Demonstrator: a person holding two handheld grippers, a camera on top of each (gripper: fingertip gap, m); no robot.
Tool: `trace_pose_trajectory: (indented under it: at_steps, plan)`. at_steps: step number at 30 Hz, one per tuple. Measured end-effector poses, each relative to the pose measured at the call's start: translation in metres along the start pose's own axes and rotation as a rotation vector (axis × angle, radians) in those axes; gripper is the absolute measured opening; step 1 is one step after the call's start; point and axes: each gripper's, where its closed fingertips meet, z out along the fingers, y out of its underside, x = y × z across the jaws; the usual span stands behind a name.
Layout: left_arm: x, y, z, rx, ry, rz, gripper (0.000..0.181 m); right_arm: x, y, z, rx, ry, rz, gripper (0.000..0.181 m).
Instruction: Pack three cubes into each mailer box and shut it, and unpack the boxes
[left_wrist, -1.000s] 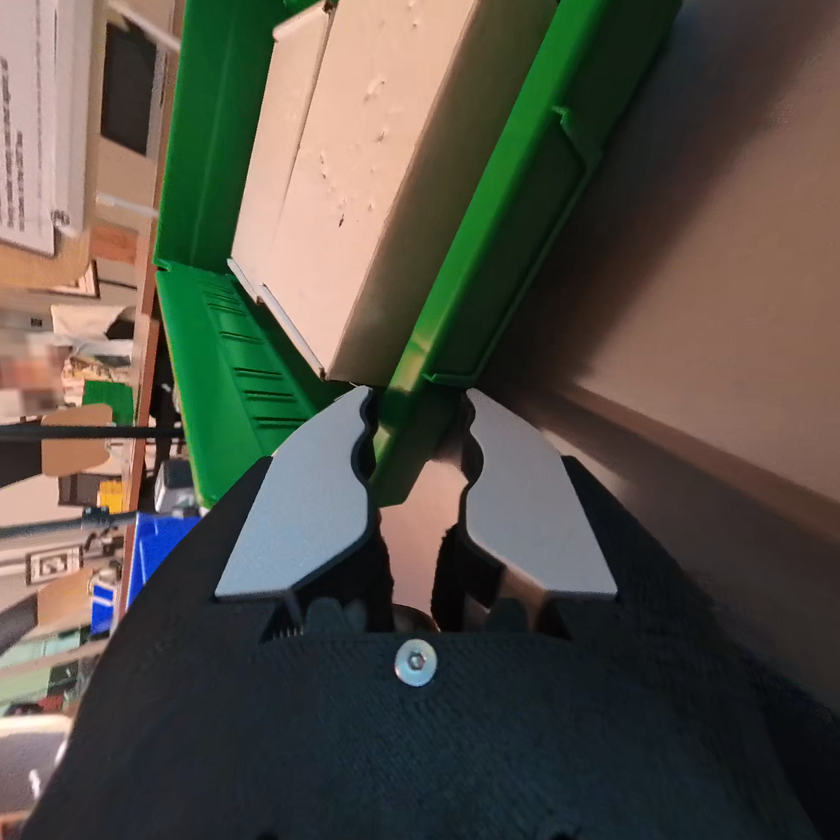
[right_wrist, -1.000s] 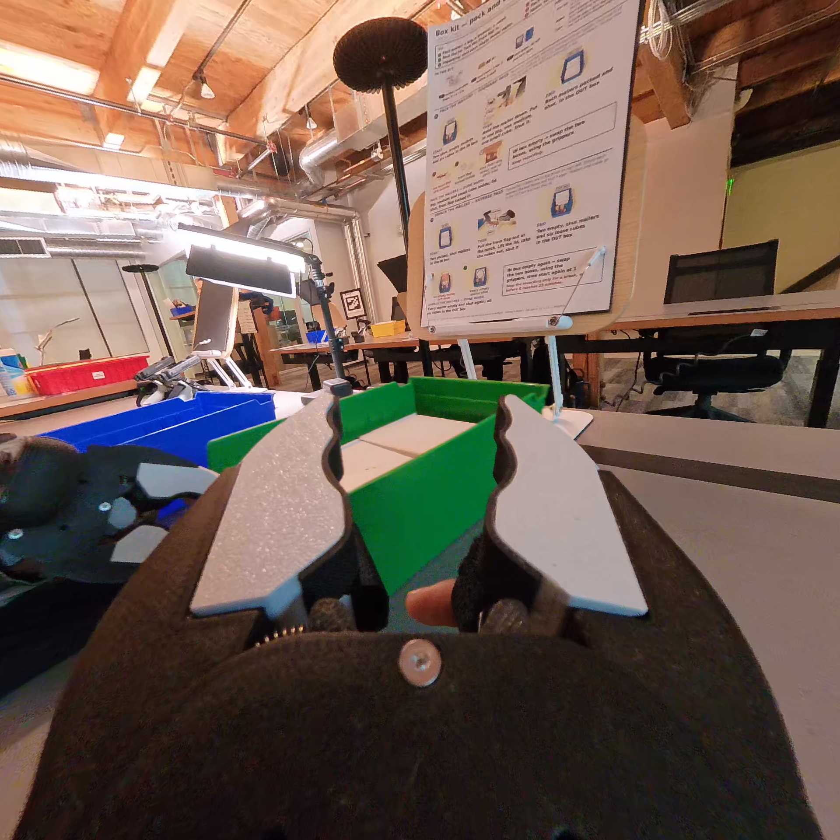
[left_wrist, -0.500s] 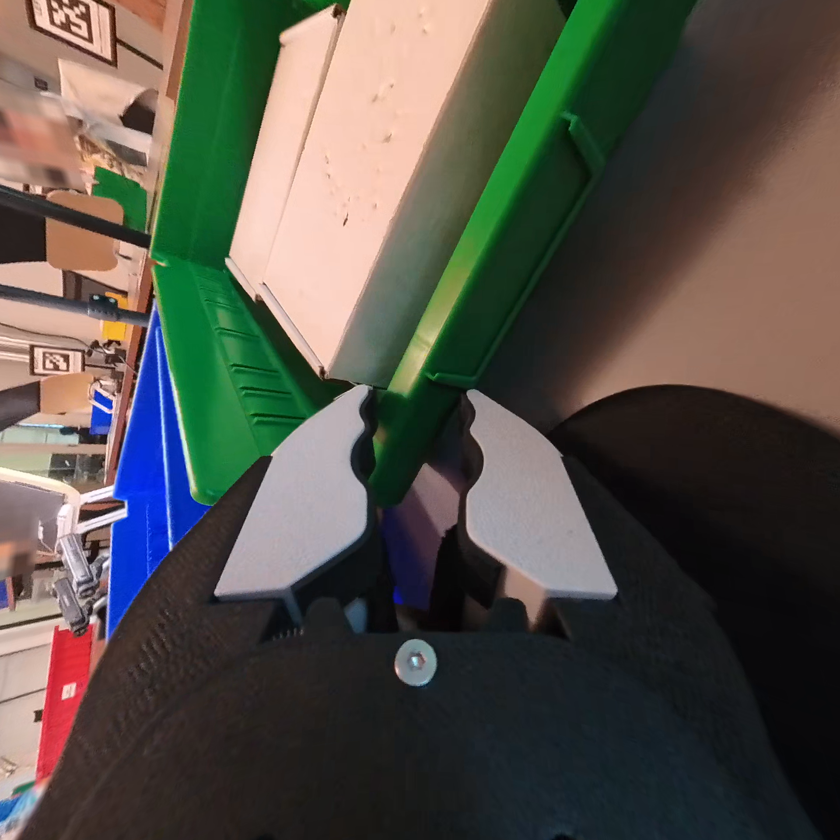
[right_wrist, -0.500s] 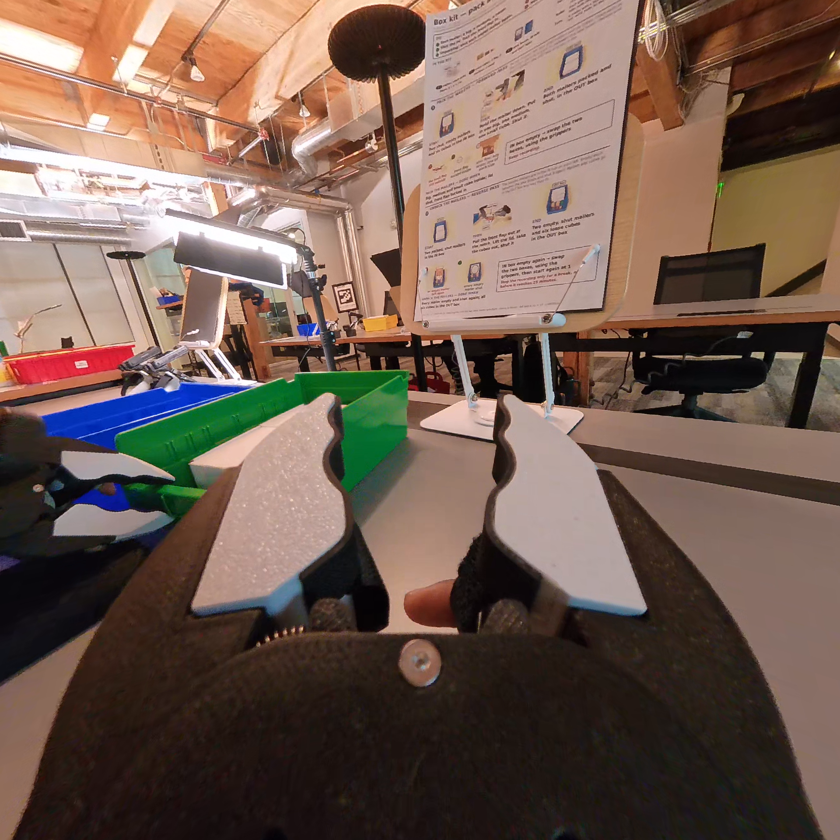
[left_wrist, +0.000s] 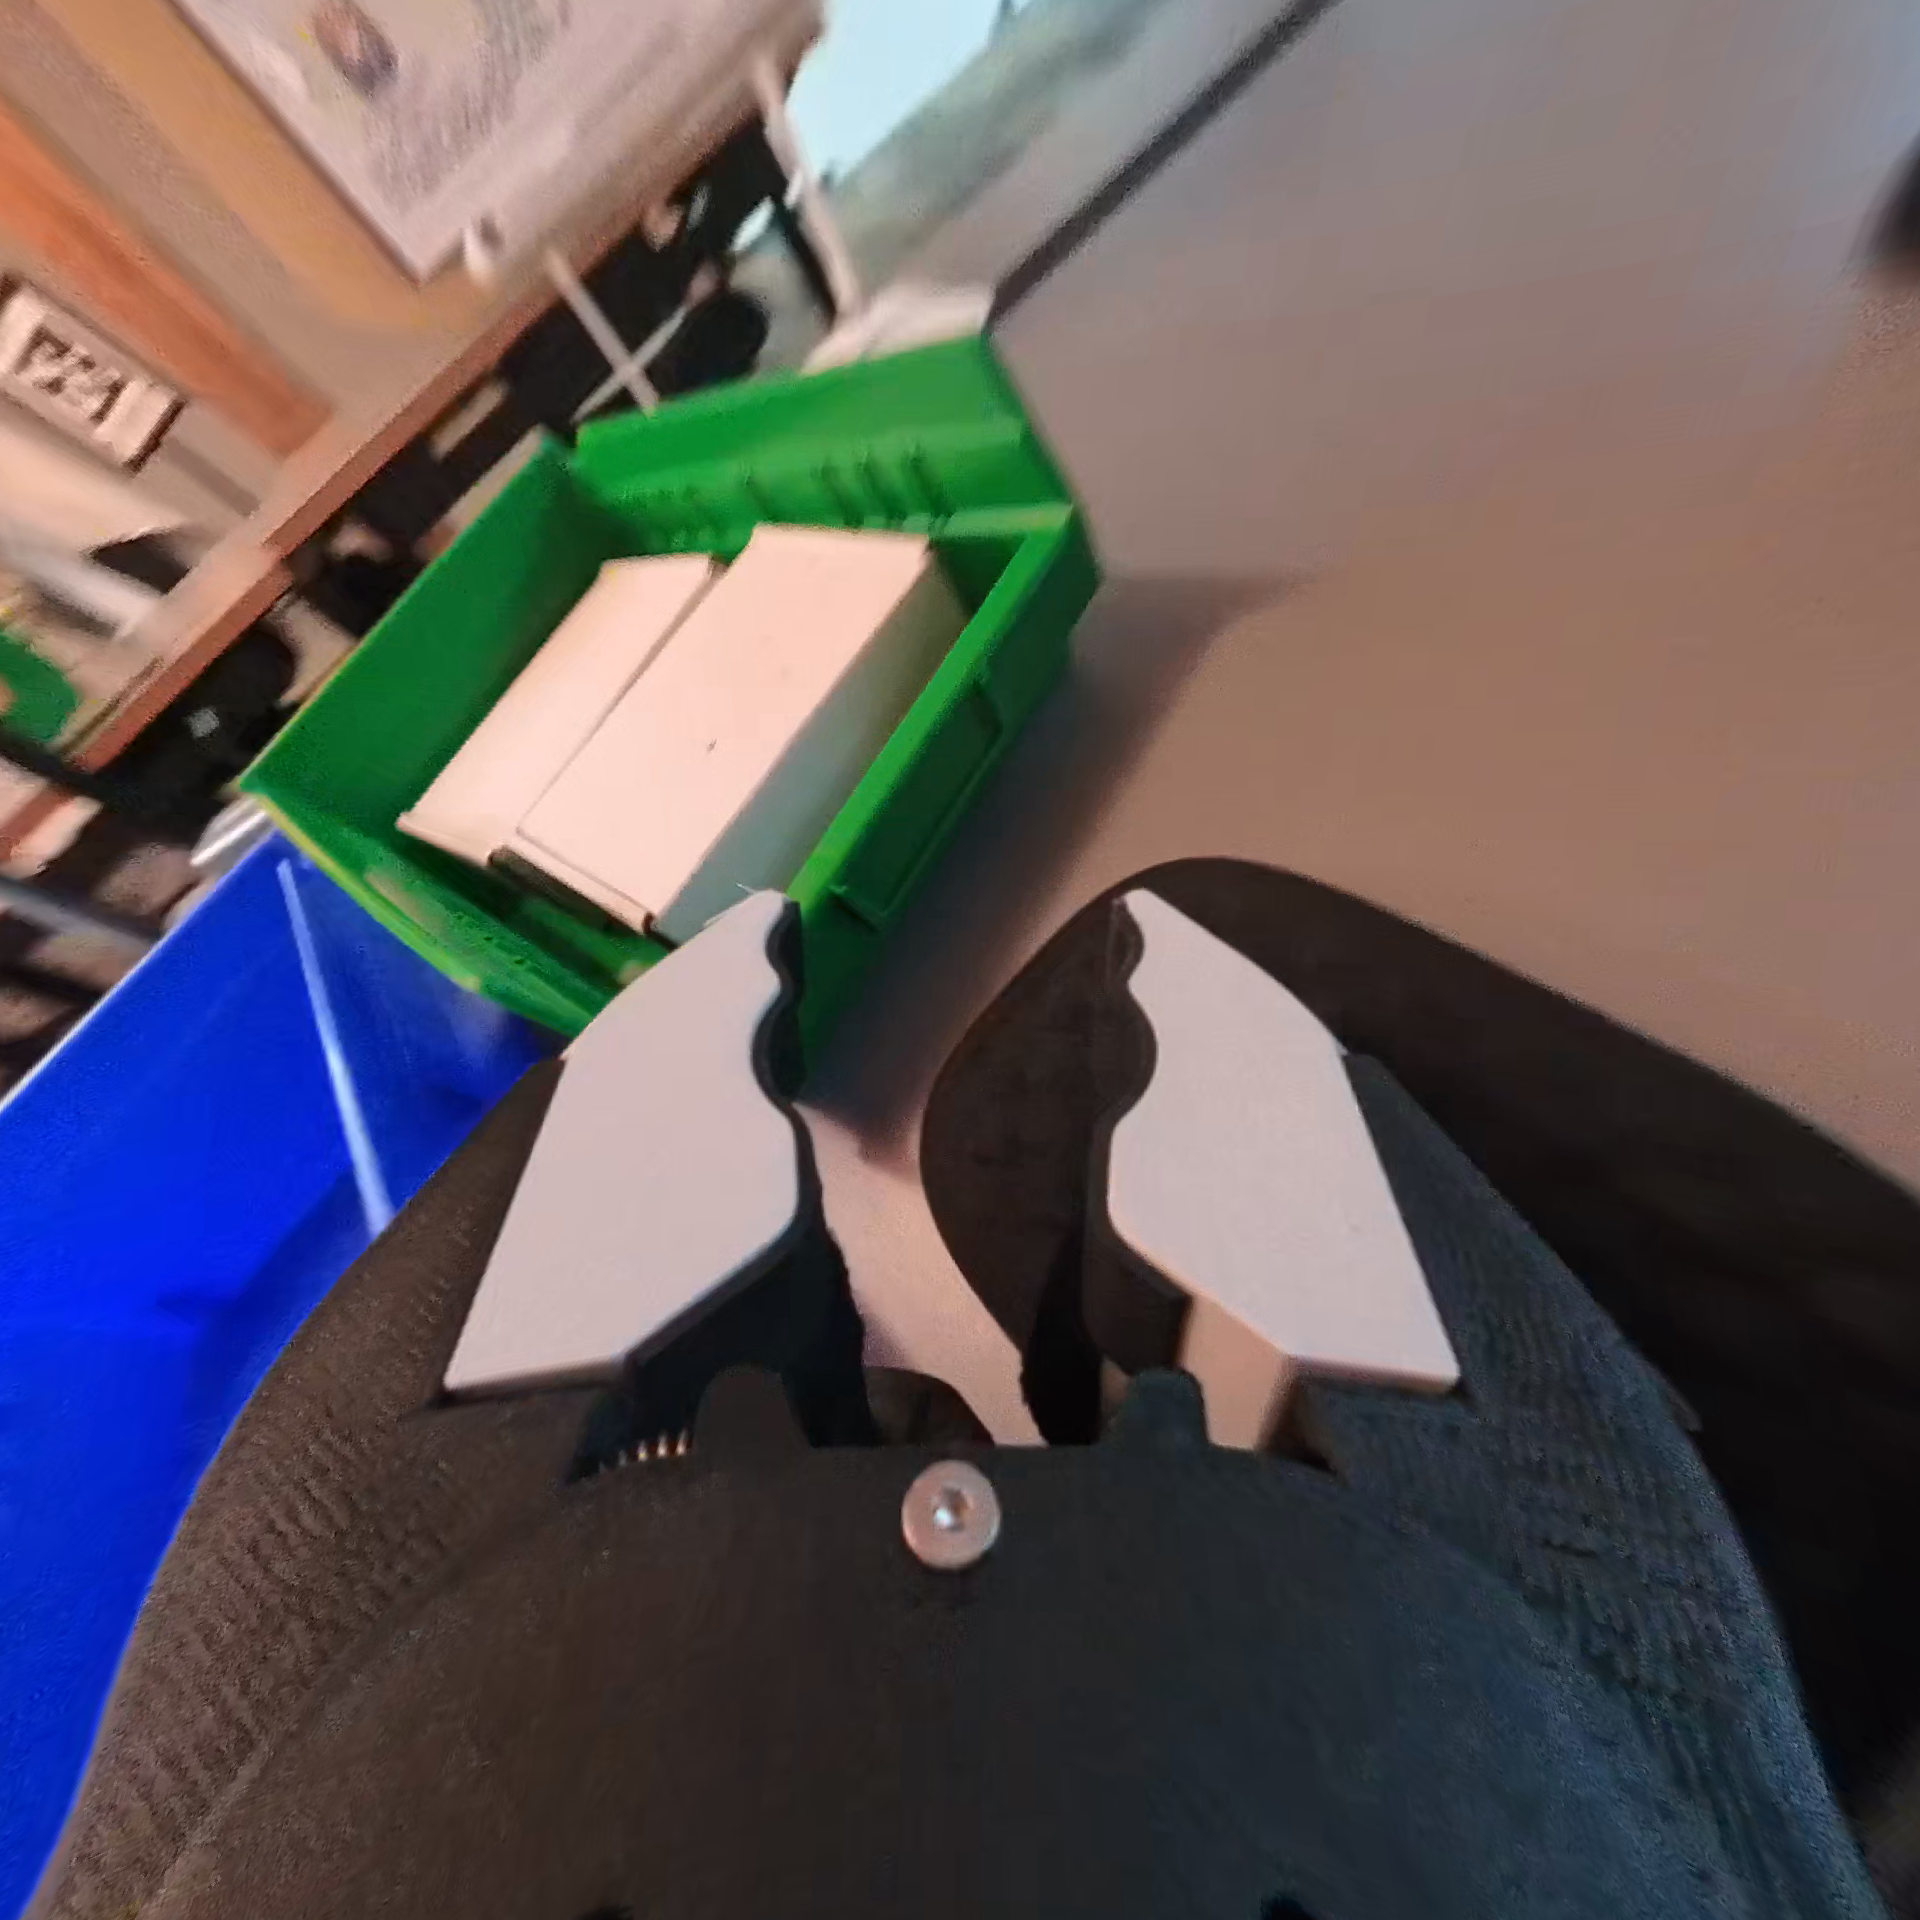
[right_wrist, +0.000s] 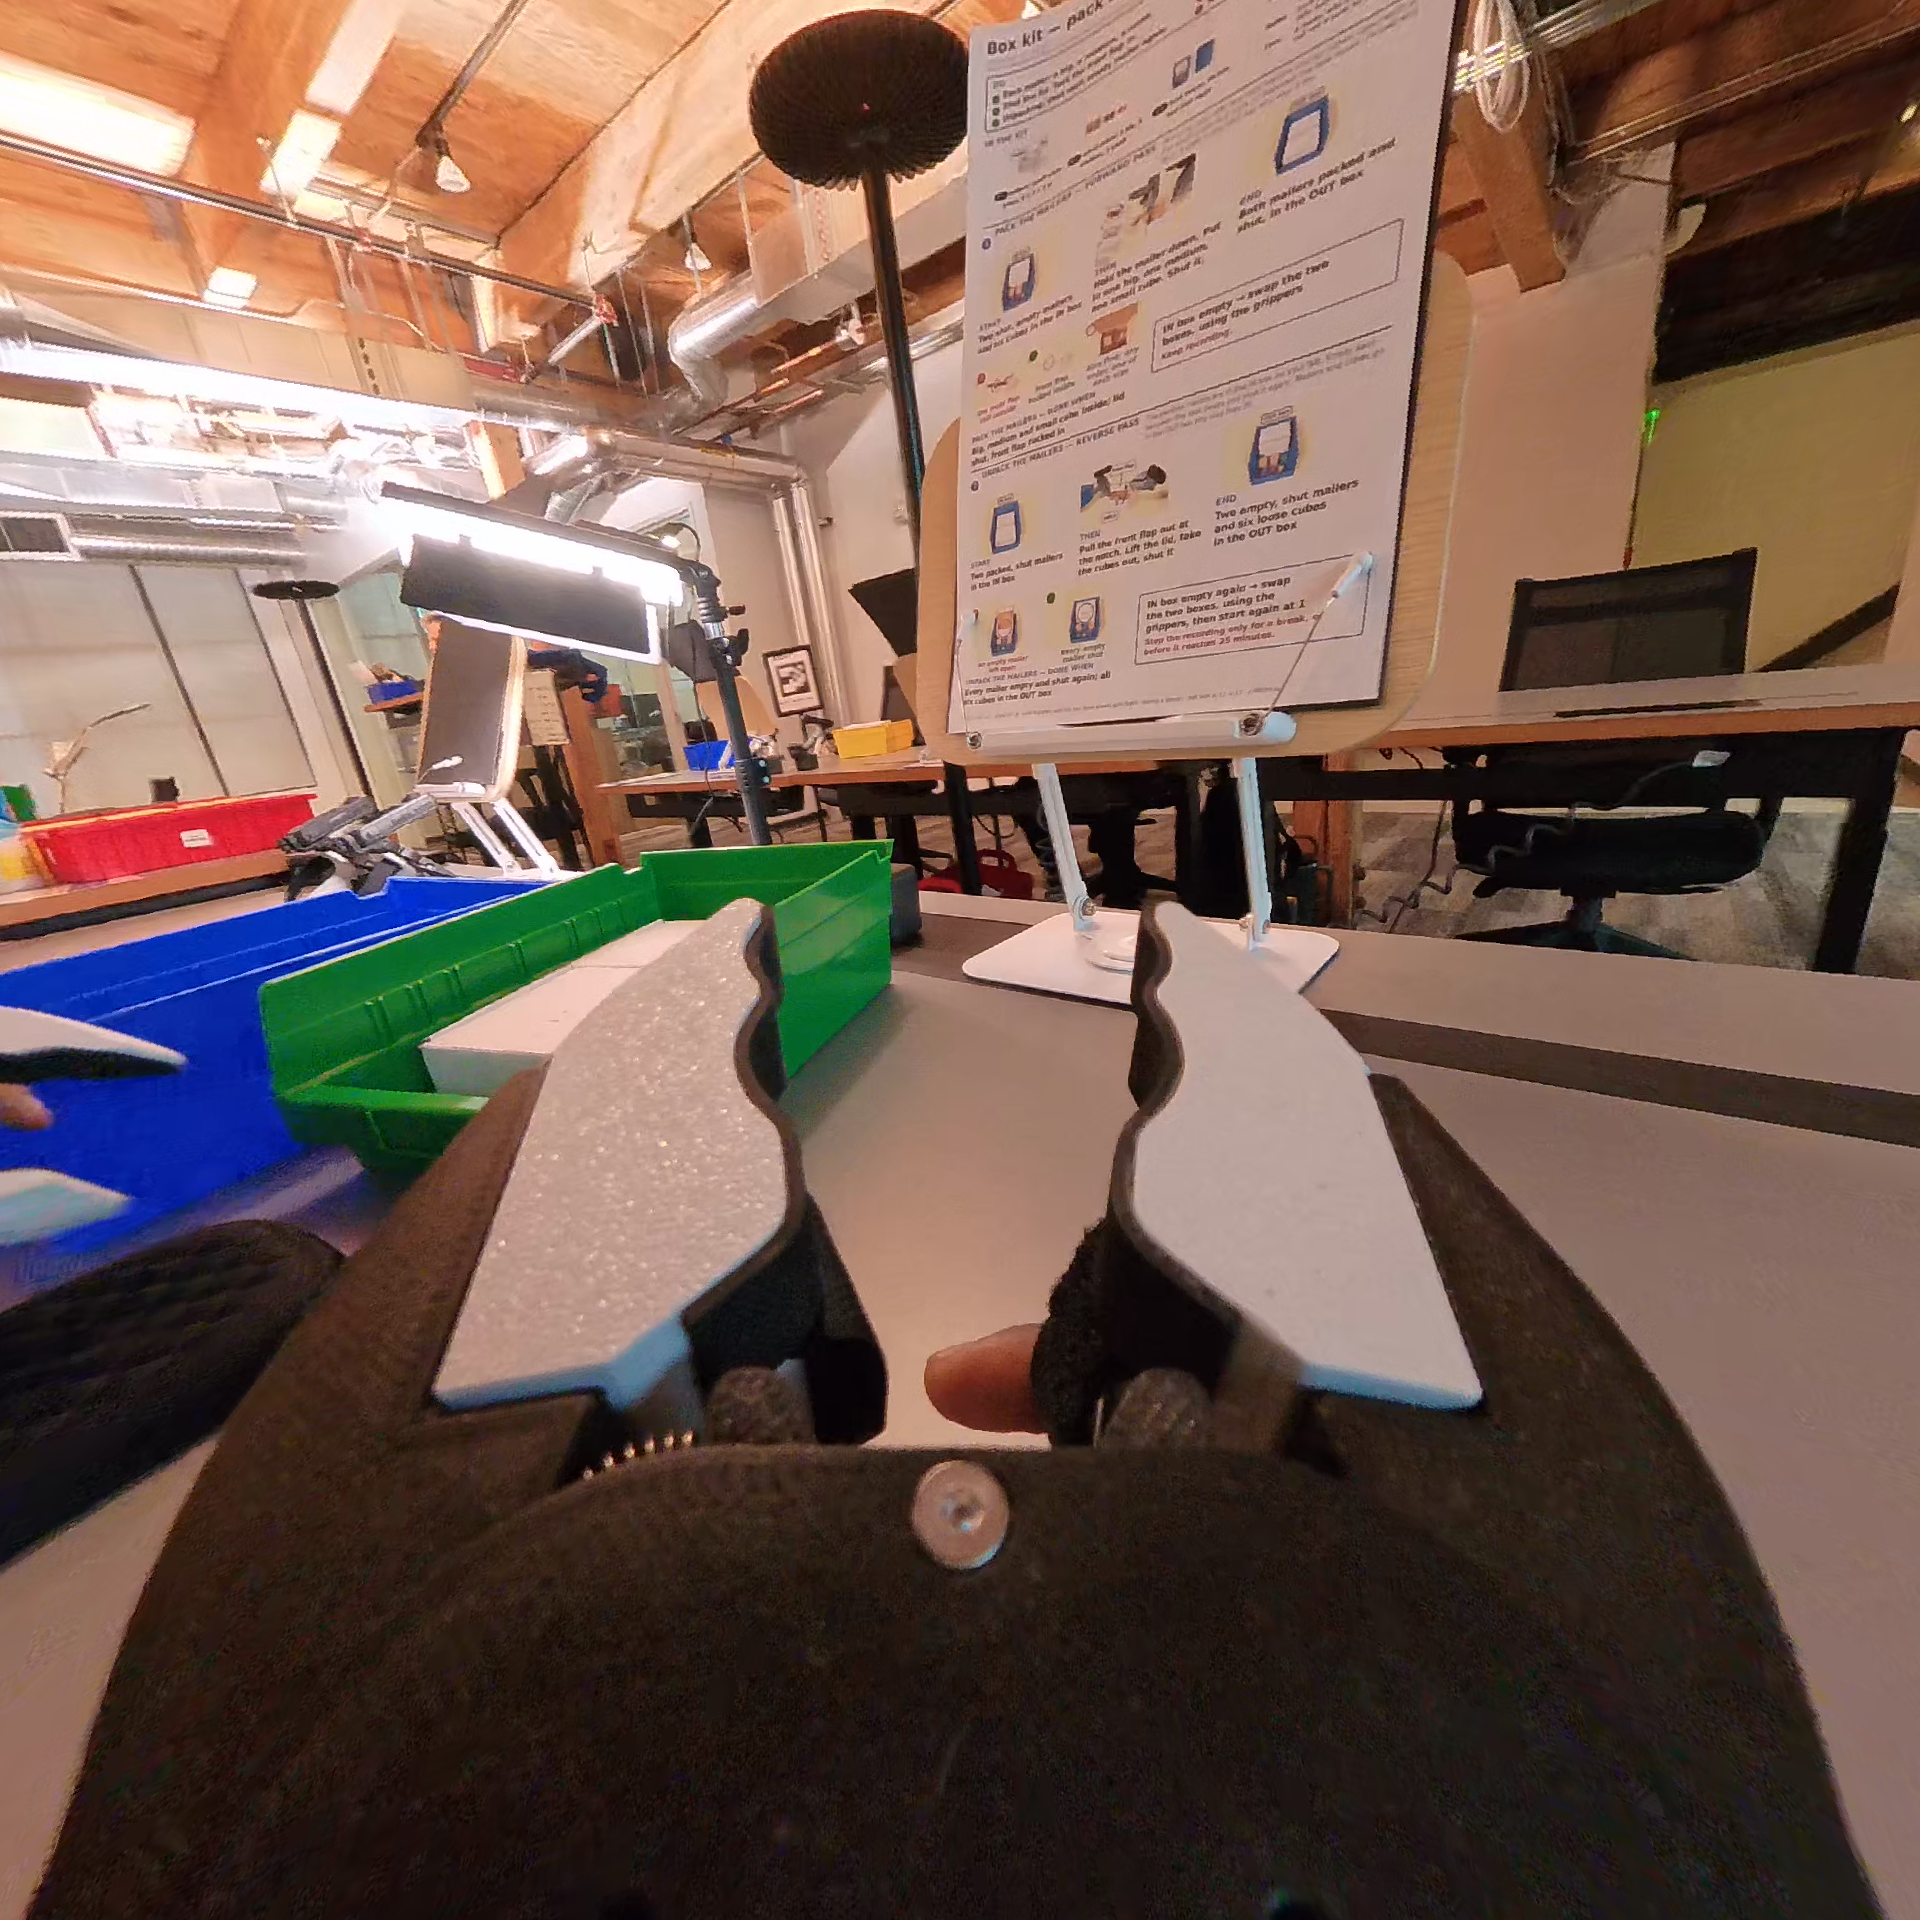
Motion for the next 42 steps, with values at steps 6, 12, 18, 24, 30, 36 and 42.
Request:
trace_pose_trajectory:
  at_steps: [6, 12, 18, 24, 30, 36, 42]
  plan:
    - [-0.064, 0.045, -0.088, -0.042, 0.072, -0.083, 0.061, -0.003, -0.004, -0.002, 0.025, -0.027, 0.025, 0.066]
    - [-0.099, 0.143, -0.092, -0.402, 0.162, 0.038, 0.071, -0.006, 0.005, 0.002, -0.012, -0.036, 0.018, 0.066]
    - [-0.095, 0.177, -0.089, -0.571, 0.334, 0.129, 0.068, -0.003, 0.005, 0.002, -0.013, -0.023, 0.017, 0.066]
    - [-0.109, 0.193, -0.092, -0.684, 0.259, 0.37, 0.041, -0.005, 0.005, 0.002, -0.013, -0.03, 0.007, 0.066]
    - [-0.123, 0.188, -0.088, -0.738, -0.044, 0.682, 0.031, -0.005, 0.006, 0.003, -0.017, -0.03, 0.003, 0.066]
    - [-0.132, 0.184, -0.095, -0.785, -0.223, 0.651, 0.034, -0.004, 0.007, 0.004, -0.02, -0.025, -0.008, 0.066]
    - [-0.146, 0.164, -0.097, -0.784, -0.368, 0.623, 0.033, -0.004, 0.007, 0.005, -0.02, -0.024, -0.009, 0.066]
